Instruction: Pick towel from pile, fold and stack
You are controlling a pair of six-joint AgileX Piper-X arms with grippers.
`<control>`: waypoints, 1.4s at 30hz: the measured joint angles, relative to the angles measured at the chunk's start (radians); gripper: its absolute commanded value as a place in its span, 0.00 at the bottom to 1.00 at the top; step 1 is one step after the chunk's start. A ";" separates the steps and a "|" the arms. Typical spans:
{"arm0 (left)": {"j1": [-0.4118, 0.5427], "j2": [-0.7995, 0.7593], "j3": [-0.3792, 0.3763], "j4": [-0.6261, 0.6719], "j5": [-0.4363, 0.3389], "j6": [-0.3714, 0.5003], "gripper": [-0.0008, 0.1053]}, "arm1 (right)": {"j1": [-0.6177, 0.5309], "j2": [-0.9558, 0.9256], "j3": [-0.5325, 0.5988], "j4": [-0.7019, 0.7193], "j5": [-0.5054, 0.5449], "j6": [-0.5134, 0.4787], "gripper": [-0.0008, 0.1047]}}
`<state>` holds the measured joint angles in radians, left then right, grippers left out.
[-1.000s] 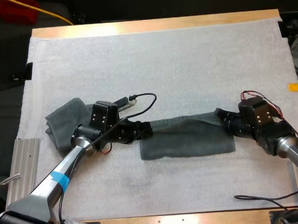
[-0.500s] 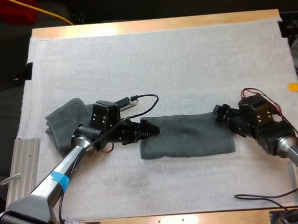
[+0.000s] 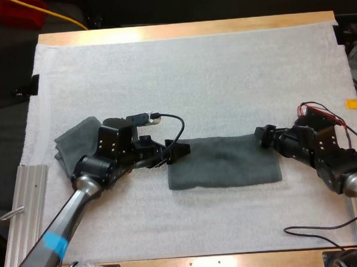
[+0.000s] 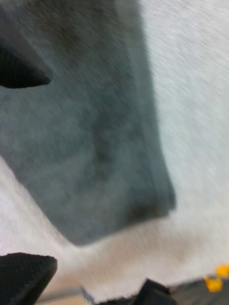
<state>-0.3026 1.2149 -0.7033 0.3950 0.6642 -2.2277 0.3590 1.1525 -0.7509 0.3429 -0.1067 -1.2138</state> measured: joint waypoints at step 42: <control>0.000 -0.654 0.000 0.633 -0.344 0.251 0.66 | 0.000 -0.342 0.000 0.454 0.000 -0.211 0.71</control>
<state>-0.3026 0.5605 -0.7033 1.0278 0.3198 -1.9766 0.3590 0.8107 -0.7509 0.7971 -0.1067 -1.4246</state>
